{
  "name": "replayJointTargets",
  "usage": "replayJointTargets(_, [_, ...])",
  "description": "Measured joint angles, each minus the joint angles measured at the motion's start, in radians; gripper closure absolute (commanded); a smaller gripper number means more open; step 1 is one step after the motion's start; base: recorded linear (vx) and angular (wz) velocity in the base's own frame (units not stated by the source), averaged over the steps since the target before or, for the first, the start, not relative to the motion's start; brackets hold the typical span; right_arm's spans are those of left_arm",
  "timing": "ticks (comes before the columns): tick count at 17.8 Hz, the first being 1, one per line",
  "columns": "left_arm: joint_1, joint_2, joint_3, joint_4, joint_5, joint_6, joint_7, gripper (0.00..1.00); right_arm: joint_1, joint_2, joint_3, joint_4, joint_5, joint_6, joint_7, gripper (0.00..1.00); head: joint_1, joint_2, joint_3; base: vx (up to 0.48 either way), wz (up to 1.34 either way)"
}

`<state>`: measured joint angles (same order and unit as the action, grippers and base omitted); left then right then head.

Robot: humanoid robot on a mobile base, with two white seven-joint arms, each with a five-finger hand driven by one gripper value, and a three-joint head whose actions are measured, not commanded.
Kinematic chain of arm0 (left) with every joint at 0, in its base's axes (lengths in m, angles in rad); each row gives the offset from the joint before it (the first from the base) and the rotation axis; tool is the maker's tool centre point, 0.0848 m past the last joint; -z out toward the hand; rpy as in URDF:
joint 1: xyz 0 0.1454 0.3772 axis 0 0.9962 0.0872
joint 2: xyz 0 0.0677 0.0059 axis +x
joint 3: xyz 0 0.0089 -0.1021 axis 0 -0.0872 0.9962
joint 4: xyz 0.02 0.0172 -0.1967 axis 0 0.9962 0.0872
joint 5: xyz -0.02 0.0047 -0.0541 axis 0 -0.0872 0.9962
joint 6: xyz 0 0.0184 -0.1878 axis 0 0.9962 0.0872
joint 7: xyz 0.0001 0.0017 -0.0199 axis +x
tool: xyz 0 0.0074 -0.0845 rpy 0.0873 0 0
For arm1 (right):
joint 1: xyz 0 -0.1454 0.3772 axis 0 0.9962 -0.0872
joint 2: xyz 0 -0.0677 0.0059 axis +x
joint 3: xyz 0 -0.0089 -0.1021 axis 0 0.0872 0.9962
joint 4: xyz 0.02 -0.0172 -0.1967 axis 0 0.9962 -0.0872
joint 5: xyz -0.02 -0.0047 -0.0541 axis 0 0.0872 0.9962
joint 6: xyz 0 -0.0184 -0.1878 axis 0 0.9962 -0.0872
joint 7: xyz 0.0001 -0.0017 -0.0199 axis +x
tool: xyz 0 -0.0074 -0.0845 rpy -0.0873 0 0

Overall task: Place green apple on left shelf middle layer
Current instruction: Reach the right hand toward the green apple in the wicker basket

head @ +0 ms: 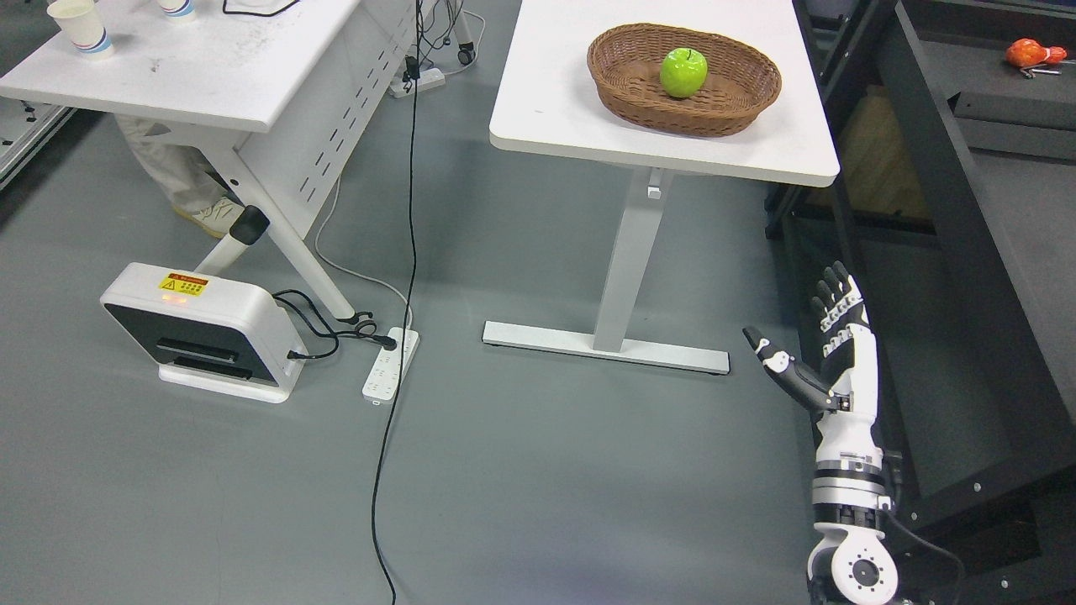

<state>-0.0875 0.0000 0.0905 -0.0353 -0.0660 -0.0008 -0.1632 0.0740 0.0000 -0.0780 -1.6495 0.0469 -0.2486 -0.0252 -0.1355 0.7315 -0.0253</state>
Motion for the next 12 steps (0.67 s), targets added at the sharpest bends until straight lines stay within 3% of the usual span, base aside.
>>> replayJointTargets(12, [0.0,0.0,0.0,0.0,0.0,0.0,0.0,0.0,-0.009,0.0,0.017,0.003,0.0,0.001,0.008,0.0,0.0,0.0,0.0,-0.006,-0.01])
